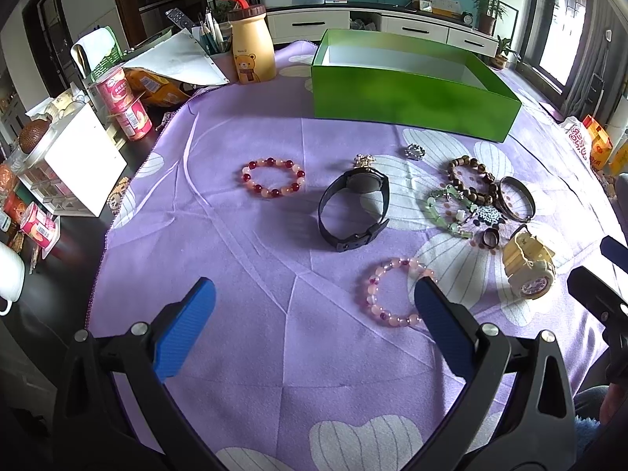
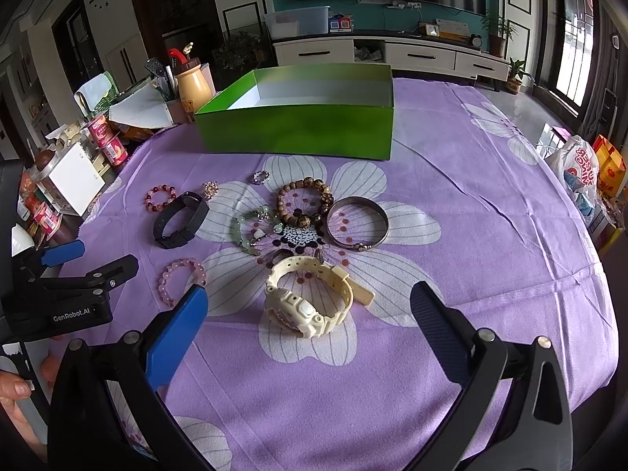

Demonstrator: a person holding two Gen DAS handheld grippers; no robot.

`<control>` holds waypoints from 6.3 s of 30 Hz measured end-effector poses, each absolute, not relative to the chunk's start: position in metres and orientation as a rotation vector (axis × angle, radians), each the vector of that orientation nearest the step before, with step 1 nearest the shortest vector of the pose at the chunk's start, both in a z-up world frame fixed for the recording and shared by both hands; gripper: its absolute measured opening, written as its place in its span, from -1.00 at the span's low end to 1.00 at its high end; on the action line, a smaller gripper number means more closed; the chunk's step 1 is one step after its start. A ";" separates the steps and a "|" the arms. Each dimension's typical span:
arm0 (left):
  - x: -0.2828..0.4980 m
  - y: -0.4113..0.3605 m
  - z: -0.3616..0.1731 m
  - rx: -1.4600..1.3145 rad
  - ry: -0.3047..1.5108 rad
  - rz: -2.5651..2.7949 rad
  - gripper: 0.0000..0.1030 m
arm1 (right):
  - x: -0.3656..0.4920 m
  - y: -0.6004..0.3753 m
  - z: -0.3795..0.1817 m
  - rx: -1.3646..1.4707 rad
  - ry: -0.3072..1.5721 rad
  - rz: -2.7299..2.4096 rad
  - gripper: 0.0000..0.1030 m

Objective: Organize jewelry

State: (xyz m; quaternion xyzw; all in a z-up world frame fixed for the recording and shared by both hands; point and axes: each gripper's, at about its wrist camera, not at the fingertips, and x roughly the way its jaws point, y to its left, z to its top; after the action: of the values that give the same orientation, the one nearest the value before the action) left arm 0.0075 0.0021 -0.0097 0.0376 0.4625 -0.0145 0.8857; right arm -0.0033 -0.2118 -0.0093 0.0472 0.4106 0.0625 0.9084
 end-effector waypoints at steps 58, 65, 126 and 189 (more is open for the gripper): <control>0.006 0.002 -0.009 0.035 0.961 -0.076 0.96 | -0.004 -0.212 -0.010 0.081 0.846 0.153 0.97; 0.009 0.010 -0.014 0.015 0.991 -0.148 0.96 | -0.006 -0.204 -0.014 0.013 0.823 0.220 0.97; 0.090 -0.013 0.057 -0.153 0.867 -0.475 -0.86 | 0.078 -0.228 0.047 0.128 0.639 0.441 -0.68; 0.079 0.014 -0.021 0.039 1.034 -0.302 0.64 | 0.072 -0.174 -0.042 -0.111 0.940 0.372 0.09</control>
State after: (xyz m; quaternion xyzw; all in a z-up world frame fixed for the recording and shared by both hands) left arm 0.0792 0.0140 -0.0207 0.0187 0.4923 -0.1437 0.8583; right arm 0.0721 -0.1737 -0.0418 -0.0529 0.4498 0.1781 0.8736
